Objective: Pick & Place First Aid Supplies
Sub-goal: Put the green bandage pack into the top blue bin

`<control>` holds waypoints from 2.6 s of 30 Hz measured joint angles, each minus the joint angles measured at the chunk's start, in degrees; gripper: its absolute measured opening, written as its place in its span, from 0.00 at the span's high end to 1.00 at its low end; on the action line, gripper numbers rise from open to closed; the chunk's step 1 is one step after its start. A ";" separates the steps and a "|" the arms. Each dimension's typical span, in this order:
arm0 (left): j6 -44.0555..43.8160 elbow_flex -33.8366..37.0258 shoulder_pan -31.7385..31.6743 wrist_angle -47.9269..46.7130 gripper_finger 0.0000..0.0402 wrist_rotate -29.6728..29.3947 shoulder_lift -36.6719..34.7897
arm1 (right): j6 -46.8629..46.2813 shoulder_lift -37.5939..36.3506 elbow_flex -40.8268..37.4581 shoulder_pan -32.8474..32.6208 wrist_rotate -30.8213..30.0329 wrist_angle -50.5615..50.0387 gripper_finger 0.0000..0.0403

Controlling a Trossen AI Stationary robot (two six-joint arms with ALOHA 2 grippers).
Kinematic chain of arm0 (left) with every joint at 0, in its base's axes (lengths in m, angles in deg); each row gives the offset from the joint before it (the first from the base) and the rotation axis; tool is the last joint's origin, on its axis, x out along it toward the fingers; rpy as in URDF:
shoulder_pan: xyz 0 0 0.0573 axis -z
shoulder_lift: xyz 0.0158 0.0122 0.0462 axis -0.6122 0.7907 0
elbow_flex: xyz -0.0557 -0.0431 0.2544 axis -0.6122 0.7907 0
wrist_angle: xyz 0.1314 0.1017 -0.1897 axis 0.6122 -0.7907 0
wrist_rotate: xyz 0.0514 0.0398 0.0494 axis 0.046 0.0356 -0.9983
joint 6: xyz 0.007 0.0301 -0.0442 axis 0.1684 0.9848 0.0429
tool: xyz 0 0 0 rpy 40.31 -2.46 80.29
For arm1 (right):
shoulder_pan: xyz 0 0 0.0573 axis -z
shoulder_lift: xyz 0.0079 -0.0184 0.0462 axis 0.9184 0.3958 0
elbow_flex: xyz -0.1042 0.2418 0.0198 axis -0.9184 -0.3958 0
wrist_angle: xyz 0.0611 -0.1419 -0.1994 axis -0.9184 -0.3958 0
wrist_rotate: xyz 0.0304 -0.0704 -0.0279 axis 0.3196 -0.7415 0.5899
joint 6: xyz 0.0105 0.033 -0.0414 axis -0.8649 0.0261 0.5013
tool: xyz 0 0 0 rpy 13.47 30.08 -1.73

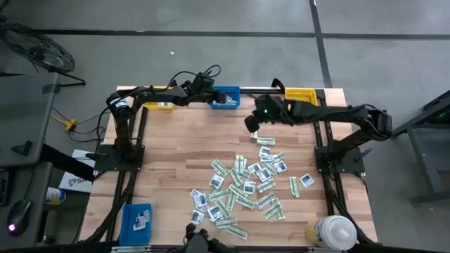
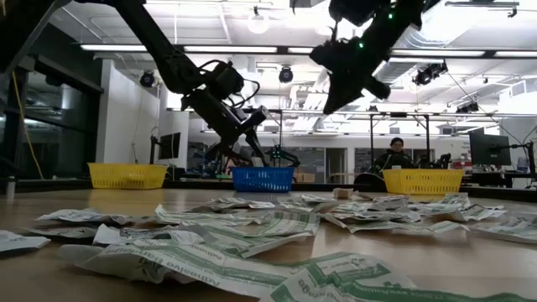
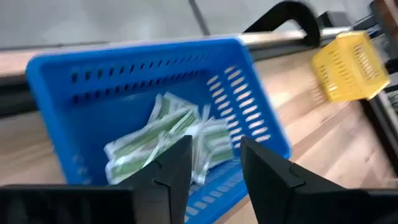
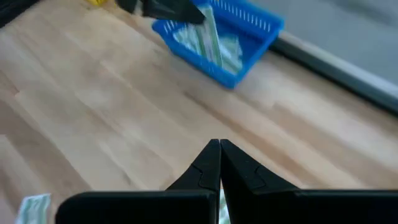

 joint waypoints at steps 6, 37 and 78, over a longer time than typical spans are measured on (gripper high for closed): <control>2.02 0.00 -0.02 -3.59 0.64 -3.09 -0.39 | 0.95 0.00 -0.25 6.64 10.73 -5.51 1.00; 21.62 2.17 1.64 -19.01 0.64 7.68 -20.30 | 35.19 2.07 -0.94 2.05 20.76 -9.47 1.00; 20.96 32.65 2.65 2.37 0.64 18.21 -38.07 | 34.78 22.29 -0.96 -7.50 -5.80 -3.01 0.67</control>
